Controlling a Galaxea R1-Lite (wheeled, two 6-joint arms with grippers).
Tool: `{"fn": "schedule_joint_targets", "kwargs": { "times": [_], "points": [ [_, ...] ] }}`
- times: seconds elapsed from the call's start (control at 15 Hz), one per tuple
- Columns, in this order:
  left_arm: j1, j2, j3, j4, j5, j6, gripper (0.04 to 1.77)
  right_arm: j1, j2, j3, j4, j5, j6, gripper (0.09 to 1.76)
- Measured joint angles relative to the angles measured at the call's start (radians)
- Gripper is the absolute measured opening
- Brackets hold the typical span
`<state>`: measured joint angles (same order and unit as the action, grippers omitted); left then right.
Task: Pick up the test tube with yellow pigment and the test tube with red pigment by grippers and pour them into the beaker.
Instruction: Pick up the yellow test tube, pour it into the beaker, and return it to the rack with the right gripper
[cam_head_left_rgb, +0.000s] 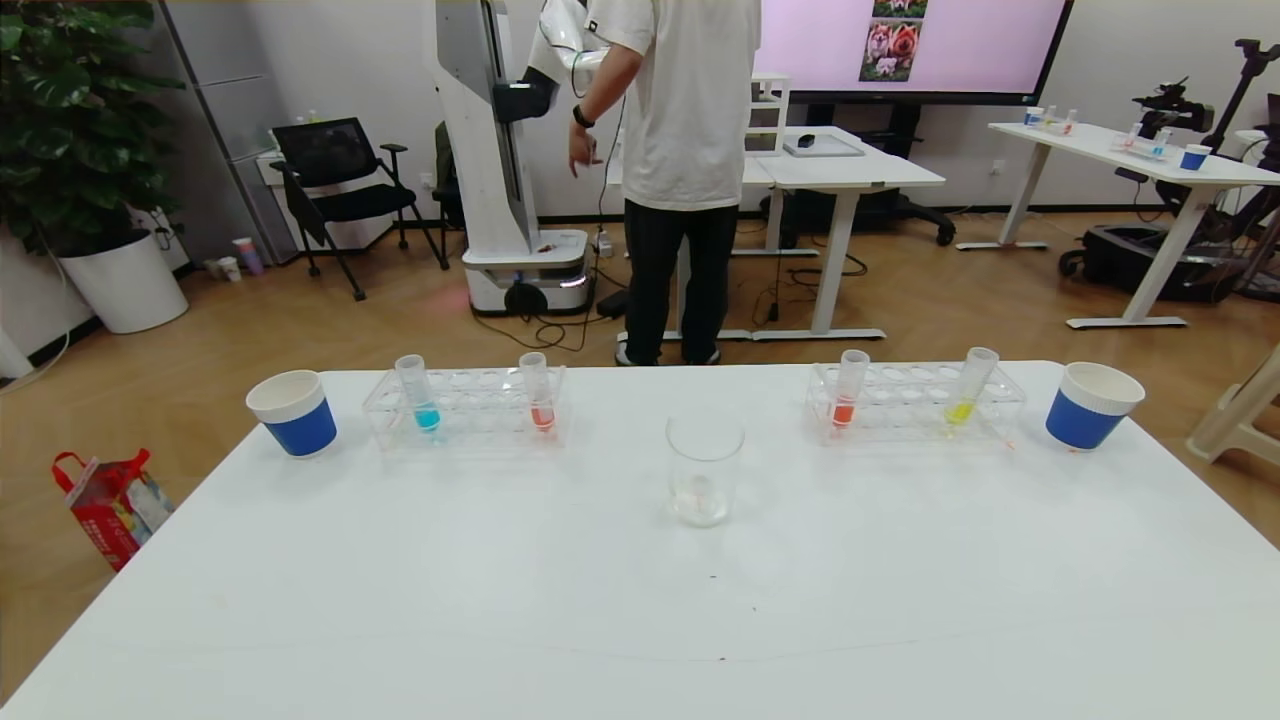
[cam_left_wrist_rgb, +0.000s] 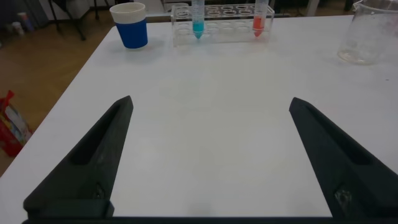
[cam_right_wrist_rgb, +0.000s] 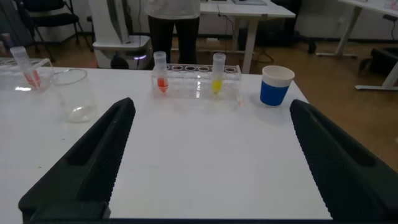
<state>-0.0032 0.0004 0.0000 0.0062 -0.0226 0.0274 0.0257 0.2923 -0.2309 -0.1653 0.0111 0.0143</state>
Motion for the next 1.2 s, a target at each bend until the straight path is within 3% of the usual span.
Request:
{"fn": "schedule_joint_targets", "kwargs": {
  "times": [1.2],
  "points": [
    [0.0, 0.0, 0.0, 0.0, 0.0, 0.0, 1.75, -0.008, 1.384, -0.185, -1.123, 0.01, 0.001, 1.74]
  ]
}}
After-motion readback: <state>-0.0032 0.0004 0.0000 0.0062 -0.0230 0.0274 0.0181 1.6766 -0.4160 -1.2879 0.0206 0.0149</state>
